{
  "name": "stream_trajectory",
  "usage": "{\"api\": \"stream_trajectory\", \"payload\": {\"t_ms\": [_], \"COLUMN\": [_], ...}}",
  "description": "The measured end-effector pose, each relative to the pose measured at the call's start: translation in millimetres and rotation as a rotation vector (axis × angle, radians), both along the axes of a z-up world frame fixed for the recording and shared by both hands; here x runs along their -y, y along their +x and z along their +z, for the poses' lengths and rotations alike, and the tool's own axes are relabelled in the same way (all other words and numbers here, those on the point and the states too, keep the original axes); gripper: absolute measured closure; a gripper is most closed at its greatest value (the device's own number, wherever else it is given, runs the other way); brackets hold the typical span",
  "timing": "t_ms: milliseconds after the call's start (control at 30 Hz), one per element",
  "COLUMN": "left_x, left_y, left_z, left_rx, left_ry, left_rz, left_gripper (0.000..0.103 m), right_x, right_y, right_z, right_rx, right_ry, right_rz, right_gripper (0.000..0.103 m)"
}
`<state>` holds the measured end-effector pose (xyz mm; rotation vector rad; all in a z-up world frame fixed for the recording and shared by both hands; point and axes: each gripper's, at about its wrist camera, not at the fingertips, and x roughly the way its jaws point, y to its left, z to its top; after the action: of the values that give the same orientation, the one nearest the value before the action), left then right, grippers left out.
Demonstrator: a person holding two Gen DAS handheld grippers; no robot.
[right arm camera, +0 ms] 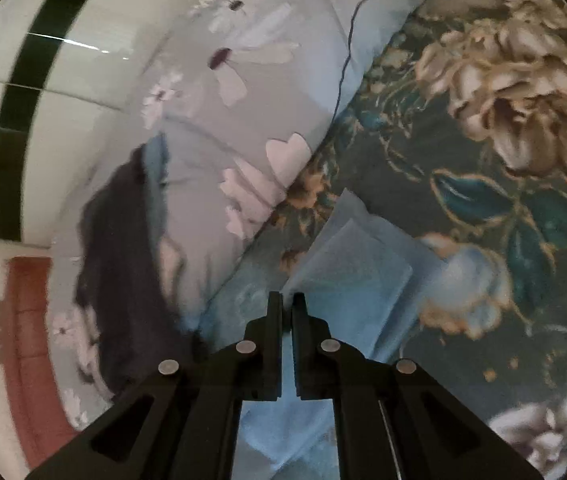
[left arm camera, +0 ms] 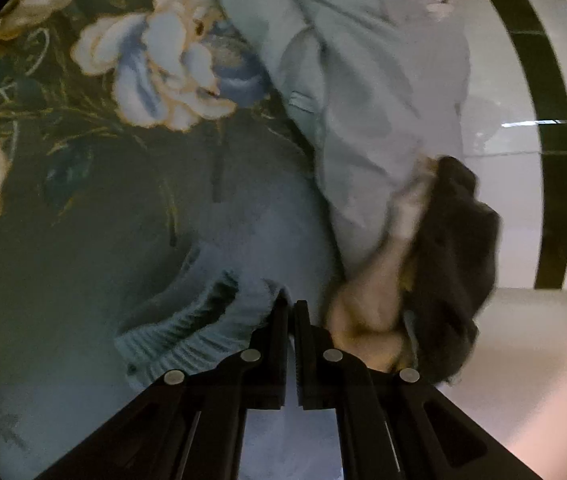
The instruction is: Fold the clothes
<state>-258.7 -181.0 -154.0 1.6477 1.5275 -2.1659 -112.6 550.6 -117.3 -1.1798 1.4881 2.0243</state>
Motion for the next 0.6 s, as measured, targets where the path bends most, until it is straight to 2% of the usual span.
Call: {"api": "stream_trajectory", "payload": {"t_ms": [167, 267, 300, 333, 367, 400, 433, 467, 500, 567, 600], "left_x": [5, 5, 4, 3, 2, 0, -1, -1, 0, 6, 9], "left_y": [-17, -13, -9, -4, 0, 5, 9, 15, 25, 50, 62], "left_z": [-18, -14, -10, -6, -2, 2, 6, 10, 13, 15, 12], "left_rx": [0.028, 0.008, -0.006, -0.019, -0.032, -0.045, -0.059, -0.069, -0.074, -0.068, -0.057], "left_ry": [-0.034, -0.025, -0.031, -0.036, -0.042, -0.048, -0.054, -0.068, -0.100, -0.176, -0.206], "left_rz": [0.011, -0.021, -0.038, -0.056, -0.073, -0.091, -0.109, -0.118, -0.109, -0.081, -0.069], "left_gripper": [0.100, 0.099, 0.099, 0.099, 0.098, 0.095, 0.091, 0.080, 0.064, 0.050, 0.049], "right_x": [-1, 1, 2, 3, 4, 5, 5, 6, 6, 1, -2], "right_y": [-24, -28, -28, -25, -20, -15, -4, 6, 17, 42, 52], "right_z": [-19, -21, -20, -17, -13, -9, -4, 1, 5, 1, -6], "right_rx": [0.048, 0.043, 0.036, 0.022, 0.003, -0.015, -0.032, -0.049, -0.063, -0.055, -0.037], "right_ry": [0.023, 0.039, 0.044, 0.049, 0.054, 0.061, 0.078, 0.095, 0.110, 0.114, 0.099], "right_rz": [0.033, 0.076, 0.089, 0.104, 0.113, 0.120, 0.117, 0.114, 0.109, 0.070, 0.052], "right_gripper": [0.096, 0.095, 0.092, 0.079, 0.071, 0.062, 0.059, 0.059, 0.058, 0.054, 0.054]}}
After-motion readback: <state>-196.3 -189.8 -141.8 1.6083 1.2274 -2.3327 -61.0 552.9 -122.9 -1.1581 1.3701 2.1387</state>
